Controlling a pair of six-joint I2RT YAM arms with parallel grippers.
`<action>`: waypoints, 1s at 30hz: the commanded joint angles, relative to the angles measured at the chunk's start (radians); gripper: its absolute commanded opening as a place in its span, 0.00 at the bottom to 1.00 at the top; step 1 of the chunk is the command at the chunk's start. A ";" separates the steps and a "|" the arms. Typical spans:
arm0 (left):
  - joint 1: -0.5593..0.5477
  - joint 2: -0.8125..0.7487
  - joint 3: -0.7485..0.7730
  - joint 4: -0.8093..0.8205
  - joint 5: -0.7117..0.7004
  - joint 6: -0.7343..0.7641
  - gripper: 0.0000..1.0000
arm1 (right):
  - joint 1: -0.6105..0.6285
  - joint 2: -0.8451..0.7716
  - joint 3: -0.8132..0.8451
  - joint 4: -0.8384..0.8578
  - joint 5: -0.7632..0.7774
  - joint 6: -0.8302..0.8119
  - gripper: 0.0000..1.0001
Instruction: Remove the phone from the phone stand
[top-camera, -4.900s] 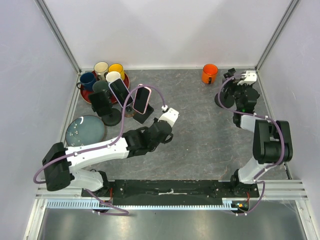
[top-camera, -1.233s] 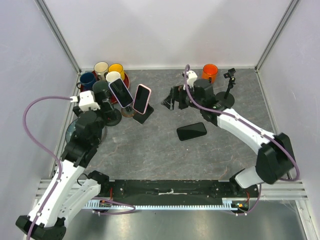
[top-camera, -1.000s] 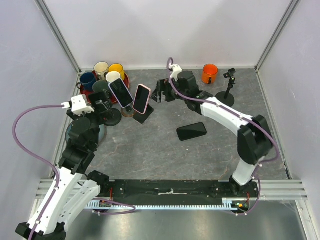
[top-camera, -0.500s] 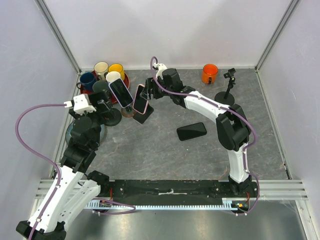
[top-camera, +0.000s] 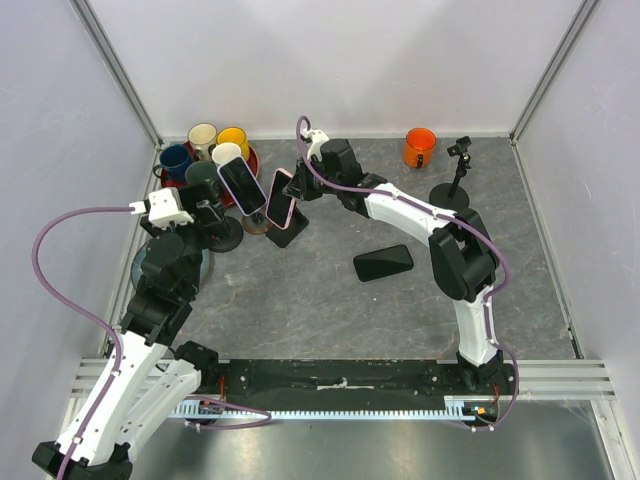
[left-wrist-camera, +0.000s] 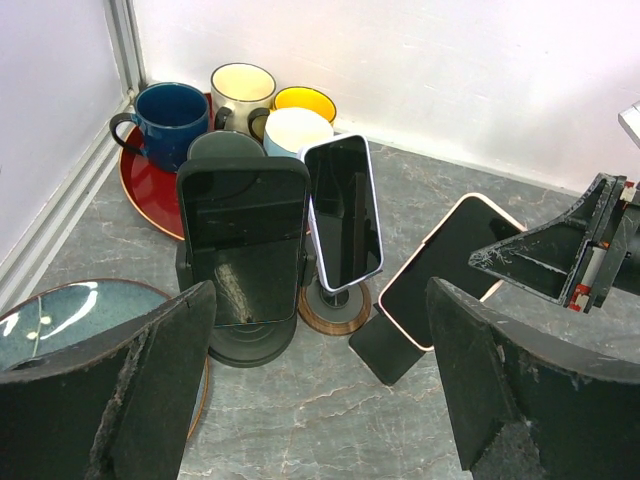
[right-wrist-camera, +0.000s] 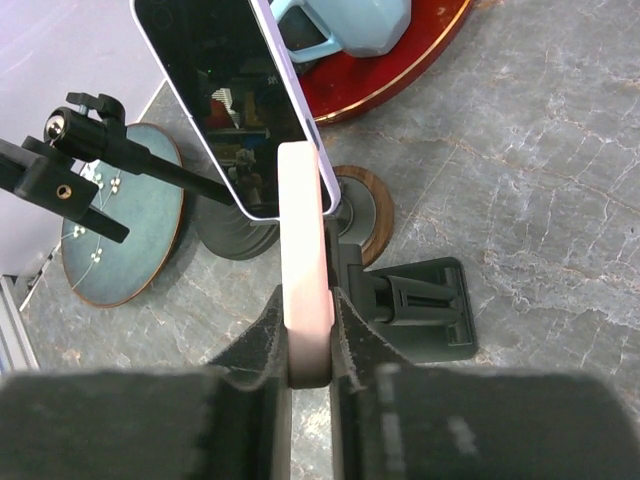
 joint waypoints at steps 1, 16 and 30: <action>0.005 -0.008 0.000 0.047 0.010 0.025 0.91 | 0.011 -0.042 0.016 0.056 -0.004 0.001 0.02; 0.005 -0.008 -0.004 0.045 0.015 0.026 0.91 | 0.024 -0.183 -0.017 0.125 0.025 -0.108 0.00; 0.005 -0.009 -0.004 0.042 0.009 0.026 0.91 | -0.007 -0.557 -0.444 0.387 0.260 -0.057 0.00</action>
